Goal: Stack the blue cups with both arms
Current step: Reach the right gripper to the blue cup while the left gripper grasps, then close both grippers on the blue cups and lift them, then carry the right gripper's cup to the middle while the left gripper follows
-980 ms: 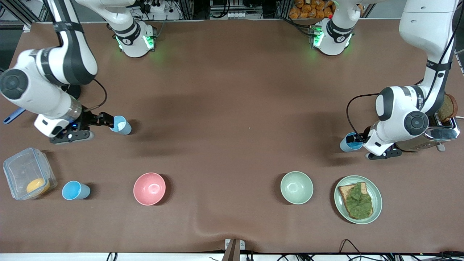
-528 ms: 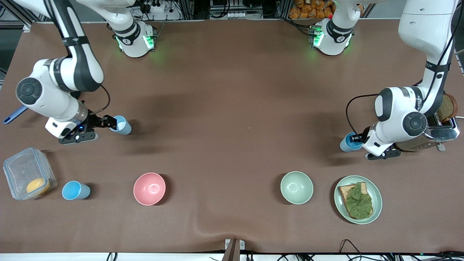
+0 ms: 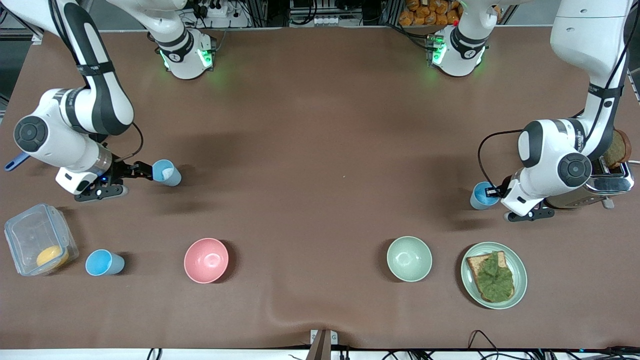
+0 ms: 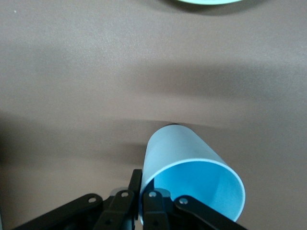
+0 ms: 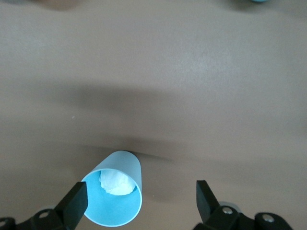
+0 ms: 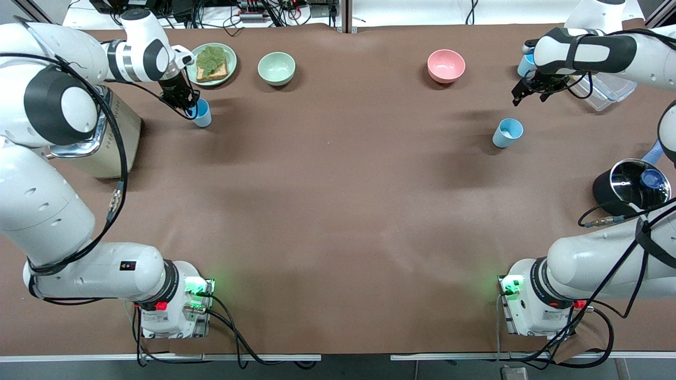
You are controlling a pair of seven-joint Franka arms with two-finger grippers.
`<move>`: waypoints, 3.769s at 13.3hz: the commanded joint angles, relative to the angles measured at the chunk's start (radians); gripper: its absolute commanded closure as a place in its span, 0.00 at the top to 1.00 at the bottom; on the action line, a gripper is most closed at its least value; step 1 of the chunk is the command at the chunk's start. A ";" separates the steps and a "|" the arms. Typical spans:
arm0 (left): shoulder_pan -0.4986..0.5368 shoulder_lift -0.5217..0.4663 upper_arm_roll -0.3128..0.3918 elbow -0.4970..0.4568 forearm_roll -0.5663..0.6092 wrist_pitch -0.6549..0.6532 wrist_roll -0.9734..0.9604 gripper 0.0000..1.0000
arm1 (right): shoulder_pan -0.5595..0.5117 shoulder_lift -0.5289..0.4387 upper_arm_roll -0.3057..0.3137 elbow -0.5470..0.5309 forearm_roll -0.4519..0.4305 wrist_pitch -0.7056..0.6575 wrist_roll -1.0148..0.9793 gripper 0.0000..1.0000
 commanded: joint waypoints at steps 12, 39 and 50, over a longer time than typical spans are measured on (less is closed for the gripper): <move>-0.015 -0.139 -0.040 0.126 -0.032 -0.160 -0.017 0.00 | -0.030 0.046 0.014 -0.138 -0.013 0.175 -0.012 0.96; -0.004 -0.216 -0.057 0.387 -0.025 -0.577 0.020 0.00 | 0.655 0.049 0.026 0.069 0.008 0.037 0.839 0.00; -0.016 -0.160 -0.073 0.402 -0.101 -0.576 0.001 0.00 | 0.939 0.224 0.023 0.175 0.014 0.181 1.127 0.00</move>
